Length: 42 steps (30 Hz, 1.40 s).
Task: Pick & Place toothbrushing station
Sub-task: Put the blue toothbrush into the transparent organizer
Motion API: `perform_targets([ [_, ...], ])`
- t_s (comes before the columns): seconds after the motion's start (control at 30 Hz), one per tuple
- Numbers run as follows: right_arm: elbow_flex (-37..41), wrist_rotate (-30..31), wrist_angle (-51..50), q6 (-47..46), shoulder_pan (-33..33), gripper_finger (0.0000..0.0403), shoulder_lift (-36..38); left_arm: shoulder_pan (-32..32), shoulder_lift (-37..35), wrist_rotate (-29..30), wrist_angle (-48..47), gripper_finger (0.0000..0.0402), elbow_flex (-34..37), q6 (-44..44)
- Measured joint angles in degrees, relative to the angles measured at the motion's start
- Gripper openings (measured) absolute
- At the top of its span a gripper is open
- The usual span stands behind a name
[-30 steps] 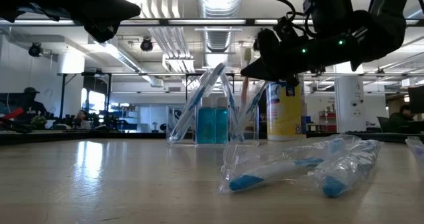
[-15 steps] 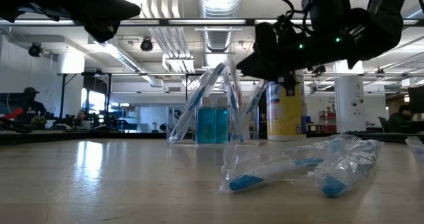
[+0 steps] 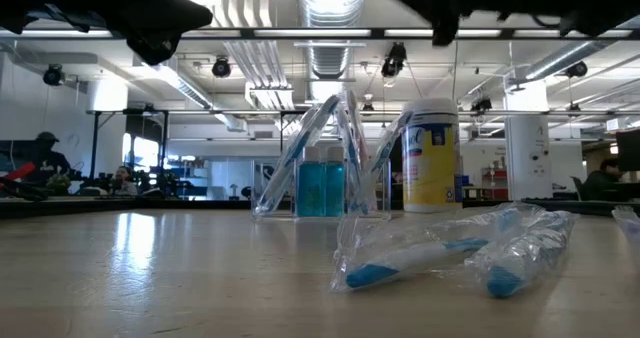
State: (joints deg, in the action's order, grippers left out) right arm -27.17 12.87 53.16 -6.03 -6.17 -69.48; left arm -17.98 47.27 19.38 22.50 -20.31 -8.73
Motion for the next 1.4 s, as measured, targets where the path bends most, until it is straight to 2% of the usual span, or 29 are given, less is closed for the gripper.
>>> perform_targets([
  [0.13,3.48,-2.84,-2.74,4.72,-3.68,0.0147,9.86,0.00,0.00,-0.03,-0.02,0.0030,0.01,-2.07],
  [0.33,14.54,-2.89,-3.58,0.75,-3.79,0.0071,26.38,-0.11,0.00,-1.41,-0.15,0.0017,0.00,-1.49],
  [0.47,21.29,-3.17,0.91,-2.06,-5.72,0.0018,32.39,-0.15,0.41,-2.32,-0.07,0.0005,-0.01,0.37],
  [0.53,23.47,-4.08,1.59,-1.46,-6.91,0.0013,33.94,-0.15,1.03,-2.28,0.92,0.0009,-0.01,-0.10],
  [0.73,26.68,-3.56,0.02,-0.26,-7.48,0.0009,34.78,-0.13,5.49,-2.19,6.72,0.0024,-0.33,-1.83],
  [0.9,26.68,-3.33,-2.14,0.73,-7.48,0.0008,33.71,-0.16,14.65,-5.52,7.92,0.0012,-3.56,-4.89],
  [1.0,26.68,-3.29,-2.18,1.31,-7.48,0.0008,32.24,-0.45,21.84,-9.26,7.80,0.0005,-7.63,-6.35],
  [1.27,26.68,-3.24,-1.90,-0.34,-7.79,0.0008,28.16,-2.25,38.97,-16.53,7.37,0.0028,-21.61,-6.45],
  [1.4,26.68,-3.23,-1.71,0.17,-7.94,0.0008,27.02,-3.13,46.78,-19.42,2.03,0.0023,-29.88,-7.80],
])
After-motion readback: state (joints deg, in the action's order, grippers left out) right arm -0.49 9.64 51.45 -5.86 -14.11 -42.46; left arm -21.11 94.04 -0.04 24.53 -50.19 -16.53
